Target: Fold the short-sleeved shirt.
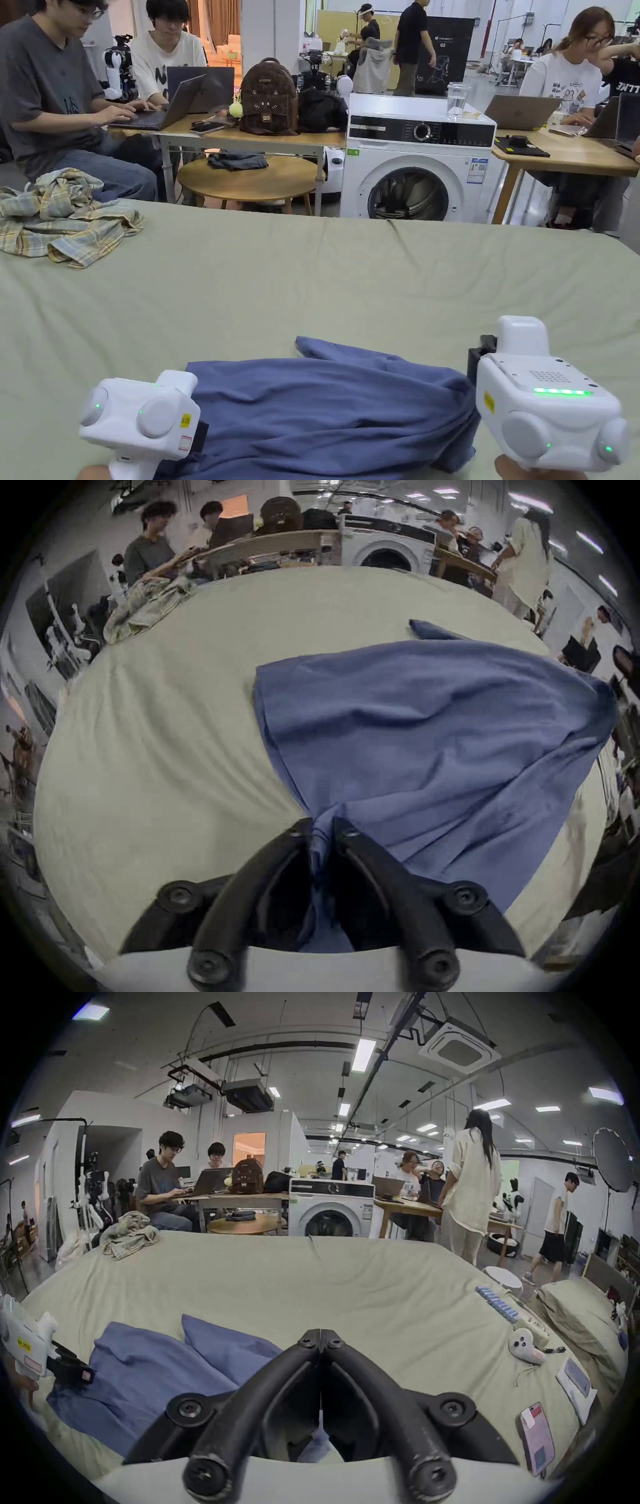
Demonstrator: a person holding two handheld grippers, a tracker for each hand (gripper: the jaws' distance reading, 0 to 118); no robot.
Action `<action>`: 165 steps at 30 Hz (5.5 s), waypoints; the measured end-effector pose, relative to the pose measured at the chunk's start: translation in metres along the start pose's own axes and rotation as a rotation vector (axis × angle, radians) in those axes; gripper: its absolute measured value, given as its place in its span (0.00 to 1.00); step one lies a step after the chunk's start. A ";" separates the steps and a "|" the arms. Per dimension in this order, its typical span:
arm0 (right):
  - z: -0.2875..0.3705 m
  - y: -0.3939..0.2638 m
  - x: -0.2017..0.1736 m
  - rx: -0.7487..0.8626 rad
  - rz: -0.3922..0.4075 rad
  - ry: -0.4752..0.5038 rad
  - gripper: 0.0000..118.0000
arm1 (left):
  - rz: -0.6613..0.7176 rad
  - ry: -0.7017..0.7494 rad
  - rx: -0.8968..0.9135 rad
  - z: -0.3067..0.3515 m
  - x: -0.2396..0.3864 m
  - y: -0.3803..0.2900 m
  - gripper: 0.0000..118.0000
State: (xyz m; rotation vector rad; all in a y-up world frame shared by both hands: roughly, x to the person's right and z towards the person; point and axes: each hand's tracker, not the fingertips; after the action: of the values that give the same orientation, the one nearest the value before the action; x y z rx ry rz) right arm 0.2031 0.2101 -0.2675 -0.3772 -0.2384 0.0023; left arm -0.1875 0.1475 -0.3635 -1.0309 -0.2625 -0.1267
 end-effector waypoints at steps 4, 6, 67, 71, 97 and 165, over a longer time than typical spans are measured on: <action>-0.002 -0.005 0.025 -0.064 -0.016 -0.025 0.00 | 0.059 -0.042 0.064 0.016 -0.014 -0.002 0.03; -0.004 -0.011 0.034 -0.116 -0.018 -0.027 0.00 | 0.057 -0.039 0.096 0.025 -0.018 -0.001 0.03; -0.034 0.234 0.011 0.136 0.084 -0.011 0.04 | 0.147 0.056 0.567 0.236 -0.103 0.203 0.03; -0.041 0.258 0.004 0.165 0.092 -0.020 0.04 | 0.141 0.078 0.600 0.247 -0.106 0.221 0.03; 0.007 -0.008 0.014 -0.128 0.158 -0.019 0.04 | 0.194 -0.024 0.317 0.097 -0.104 -0.023 0.03; -0.022 -0.026 -0.069 -0.077 0.009 0.069 0.00 | 0.242 0.044 -0.111 -0.040 -0.135 0.081 0.51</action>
State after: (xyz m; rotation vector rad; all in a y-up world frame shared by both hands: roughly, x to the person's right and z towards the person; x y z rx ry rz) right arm 0.1402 0.1752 -0.2935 -0.4546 -0.1686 -0.0108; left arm -0.2928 0.1523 -0.4870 -1.1603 -0.0898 0.0557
